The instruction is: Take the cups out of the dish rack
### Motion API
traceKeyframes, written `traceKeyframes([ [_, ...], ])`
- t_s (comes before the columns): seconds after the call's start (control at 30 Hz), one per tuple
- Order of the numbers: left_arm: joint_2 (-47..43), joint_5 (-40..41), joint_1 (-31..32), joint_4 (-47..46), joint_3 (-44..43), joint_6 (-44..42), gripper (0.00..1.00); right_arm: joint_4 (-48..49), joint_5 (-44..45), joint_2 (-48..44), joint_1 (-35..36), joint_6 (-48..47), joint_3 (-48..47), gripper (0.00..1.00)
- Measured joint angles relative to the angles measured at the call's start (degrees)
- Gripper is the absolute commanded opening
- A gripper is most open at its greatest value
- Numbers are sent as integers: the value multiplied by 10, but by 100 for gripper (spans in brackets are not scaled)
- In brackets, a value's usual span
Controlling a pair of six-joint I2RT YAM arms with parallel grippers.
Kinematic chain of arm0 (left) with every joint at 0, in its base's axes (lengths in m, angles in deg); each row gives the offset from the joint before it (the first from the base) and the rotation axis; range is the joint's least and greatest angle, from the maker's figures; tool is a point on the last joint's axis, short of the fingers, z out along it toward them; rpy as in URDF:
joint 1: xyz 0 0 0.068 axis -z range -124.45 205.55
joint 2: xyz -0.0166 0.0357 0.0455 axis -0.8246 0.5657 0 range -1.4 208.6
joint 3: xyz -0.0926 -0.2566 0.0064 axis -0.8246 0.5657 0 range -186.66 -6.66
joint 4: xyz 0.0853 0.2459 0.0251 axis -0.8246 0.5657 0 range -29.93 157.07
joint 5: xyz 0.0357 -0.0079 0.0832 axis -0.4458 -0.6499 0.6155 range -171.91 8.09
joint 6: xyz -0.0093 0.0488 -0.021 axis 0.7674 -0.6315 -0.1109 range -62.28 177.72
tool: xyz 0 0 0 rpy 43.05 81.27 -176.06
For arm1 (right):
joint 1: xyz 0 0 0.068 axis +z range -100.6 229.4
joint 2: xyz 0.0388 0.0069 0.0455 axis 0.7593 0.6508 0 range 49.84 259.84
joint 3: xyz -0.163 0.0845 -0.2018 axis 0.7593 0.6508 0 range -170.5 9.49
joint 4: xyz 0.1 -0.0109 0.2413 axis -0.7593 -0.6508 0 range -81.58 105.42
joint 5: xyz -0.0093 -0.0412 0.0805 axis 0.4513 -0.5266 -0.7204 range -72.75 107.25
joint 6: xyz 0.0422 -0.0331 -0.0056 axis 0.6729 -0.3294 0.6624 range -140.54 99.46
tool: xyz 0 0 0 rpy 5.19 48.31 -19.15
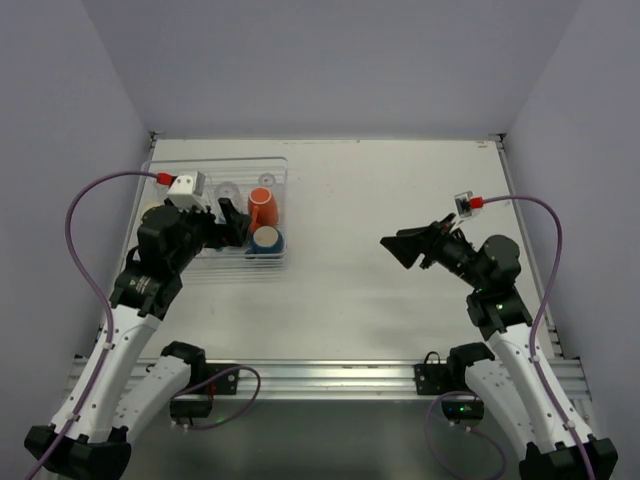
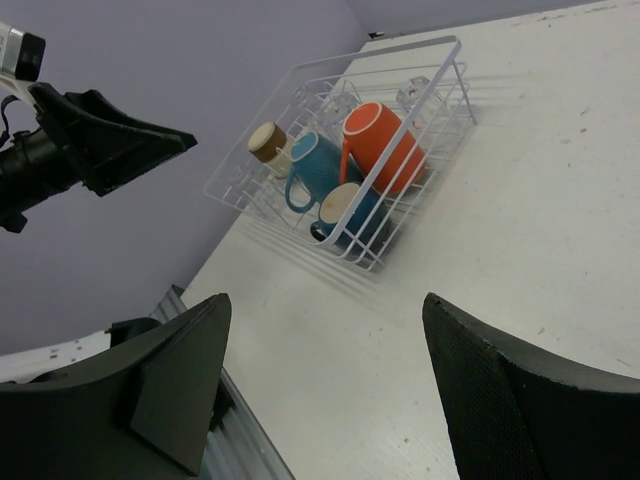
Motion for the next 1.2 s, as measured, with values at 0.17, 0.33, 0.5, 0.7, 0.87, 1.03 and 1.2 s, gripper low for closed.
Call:
traceKeyframes([
  [0.17, 2, 19, 0, 1, 0, -4, 100, -7, 0, 3, 7, 0, 0, 80],
  [0.33, 13, 49, 0, 1, 0, -9, 100, -6, 1, 14, 30, 0, 0, 79],
  [0.5, 82, 84, 0, 3, -3, -10, 100, -3, 17, 33, 67, 1, 0, 79],
  [0.7, 199, 125, 0, 12, -25, -14, 100, 13, 31, 56, 99, 1, 4, 79],
  [0.87, 257, 177, 0, 16, -50, -23, 100, 27, 32, 56, 109, 1, 12, 79],
  [1.03, 308, 204, 0, 11, -79, -41, 100, 37, 32, 56, 113, 0, 21, 79],
  [1.2, 365, 207, 0, 4, -96, -47, 99, 40, 31, 55, 114, 0, 23, 79],
])
